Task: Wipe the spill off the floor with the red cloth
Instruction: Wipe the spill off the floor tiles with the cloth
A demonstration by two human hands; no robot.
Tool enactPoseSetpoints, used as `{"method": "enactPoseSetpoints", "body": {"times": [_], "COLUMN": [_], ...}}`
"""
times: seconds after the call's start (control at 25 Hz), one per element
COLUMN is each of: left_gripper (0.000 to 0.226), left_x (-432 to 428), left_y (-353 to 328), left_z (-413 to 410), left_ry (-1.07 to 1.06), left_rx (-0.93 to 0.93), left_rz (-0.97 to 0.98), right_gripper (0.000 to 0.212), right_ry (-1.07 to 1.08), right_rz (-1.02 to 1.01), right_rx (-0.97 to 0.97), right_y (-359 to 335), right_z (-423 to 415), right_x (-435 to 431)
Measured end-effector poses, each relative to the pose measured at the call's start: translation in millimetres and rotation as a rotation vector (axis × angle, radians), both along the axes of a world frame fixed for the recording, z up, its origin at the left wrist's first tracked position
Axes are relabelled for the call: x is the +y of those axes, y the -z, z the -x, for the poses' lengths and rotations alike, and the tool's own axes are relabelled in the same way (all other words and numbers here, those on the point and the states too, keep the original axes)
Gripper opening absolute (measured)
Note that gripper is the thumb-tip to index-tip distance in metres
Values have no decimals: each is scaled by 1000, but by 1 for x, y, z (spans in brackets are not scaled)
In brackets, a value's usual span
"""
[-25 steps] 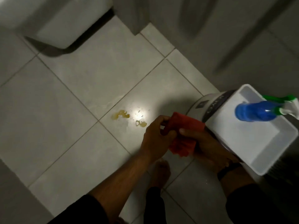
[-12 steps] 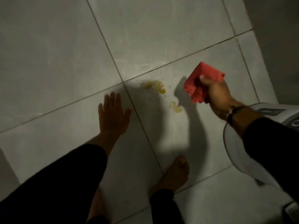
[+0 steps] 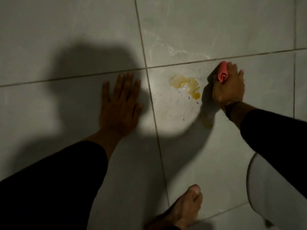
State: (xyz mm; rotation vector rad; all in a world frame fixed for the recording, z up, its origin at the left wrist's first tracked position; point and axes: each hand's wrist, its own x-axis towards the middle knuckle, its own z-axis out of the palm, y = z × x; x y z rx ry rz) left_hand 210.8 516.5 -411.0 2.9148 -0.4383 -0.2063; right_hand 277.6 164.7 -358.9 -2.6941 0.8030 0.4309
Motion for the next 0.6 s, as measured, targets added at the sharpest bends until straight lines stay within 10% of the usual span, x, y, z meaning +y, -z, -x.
{"method": "enactPoseSetpoints", "body": {"times": [0.32,0.48,0.6], "left_gripper": [76,74,71], "left_x": [-1,-1,-1], "left_y": [3,2,4], "left_z": [2,2,4], "left_ry": [-6,-2,-14], "left_rx": [-36,-61,-79], "left_rz": [25,81,86], "right_gripper": [81,83,81], "right_ry": [-373,-739,-597], "right_rz": [123,91,86], "right_rx": [-281,-40,32], "right_y": [34,26,18], "right_z": [-21,142,156], "right_x": [135,177,131]}}
